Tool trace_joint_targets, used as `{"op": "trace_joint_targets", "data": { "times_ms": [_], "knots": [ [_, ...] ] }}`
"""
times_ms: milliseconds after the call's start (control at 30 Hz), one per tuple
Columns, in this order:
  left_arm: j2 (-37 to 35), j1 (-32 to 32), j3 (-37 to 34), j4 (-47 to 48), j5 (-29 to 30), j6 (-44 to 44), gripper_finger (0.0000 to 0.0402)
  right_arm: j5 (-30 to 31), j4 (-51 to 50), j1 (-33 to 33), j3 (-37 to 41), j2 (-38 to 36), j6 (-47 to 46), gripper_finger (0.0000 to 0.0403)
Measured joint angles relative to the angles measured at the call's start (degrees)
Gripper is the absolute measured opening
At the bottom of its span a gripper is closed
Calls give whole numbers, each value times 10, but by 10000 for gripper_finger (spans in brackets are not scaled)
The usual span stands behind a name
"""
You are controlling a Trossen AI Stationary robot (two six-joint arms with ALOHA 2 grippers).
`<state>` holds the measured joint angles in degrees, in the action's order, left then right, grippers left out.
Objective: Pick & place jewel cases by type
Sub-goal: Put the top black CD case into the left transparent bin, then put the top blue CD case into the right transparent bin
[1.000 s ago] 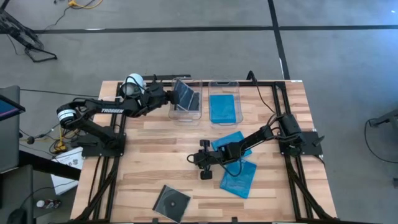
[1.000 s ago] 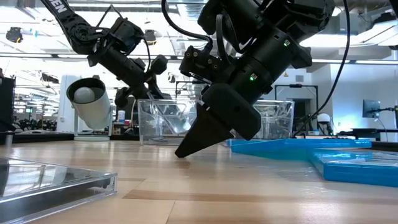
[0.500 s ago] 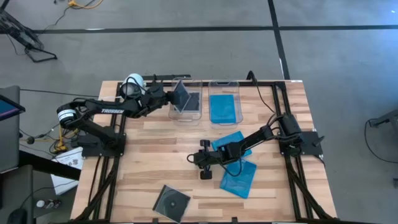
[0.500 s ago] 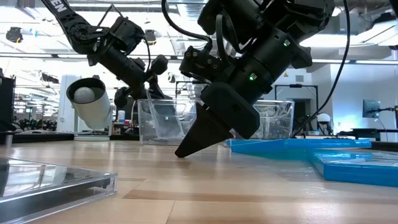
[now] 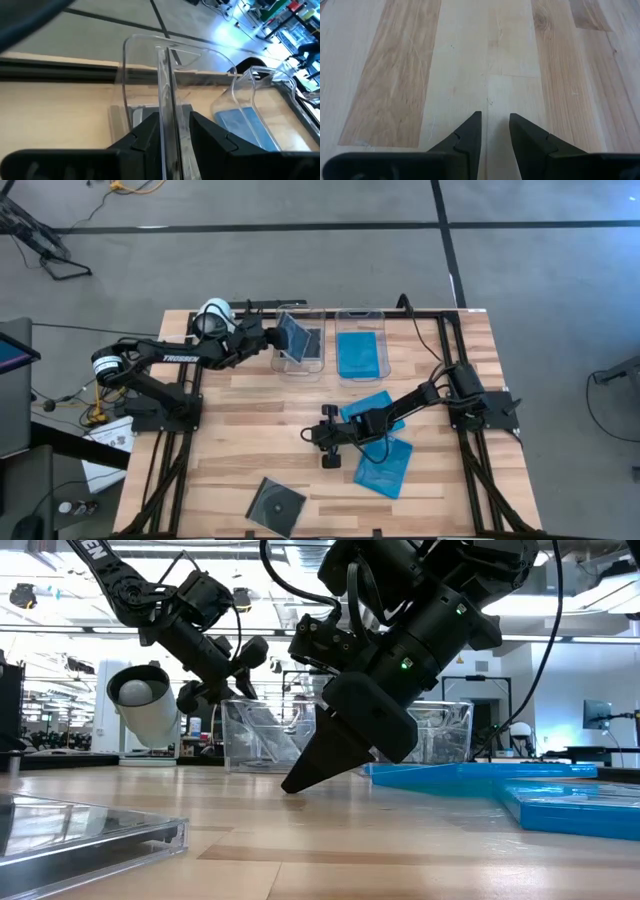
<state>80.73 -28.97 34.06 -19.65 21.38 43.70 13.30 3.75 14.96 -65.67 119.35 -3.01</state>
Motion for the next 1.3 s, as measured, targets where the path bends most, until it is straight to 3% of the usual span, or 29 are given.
{"op": "trace_joint_targets", "data": {
  "times_ms": [267,733,933,1300],
  "knots": [
    [0,-1,0,24,-12,-53,99,0,0,0,0,0,0,95],
    [0,-1,0,64,-24,-62,99,0,0,0,0,0,0,95],
    [-11,-1,0,49,-46,-131,99,-4,0,0,0,0,0,95],
    [-171,49,0,81,-105,-267,99,-3,12,16,3,-26,70,95]
  ]
}}
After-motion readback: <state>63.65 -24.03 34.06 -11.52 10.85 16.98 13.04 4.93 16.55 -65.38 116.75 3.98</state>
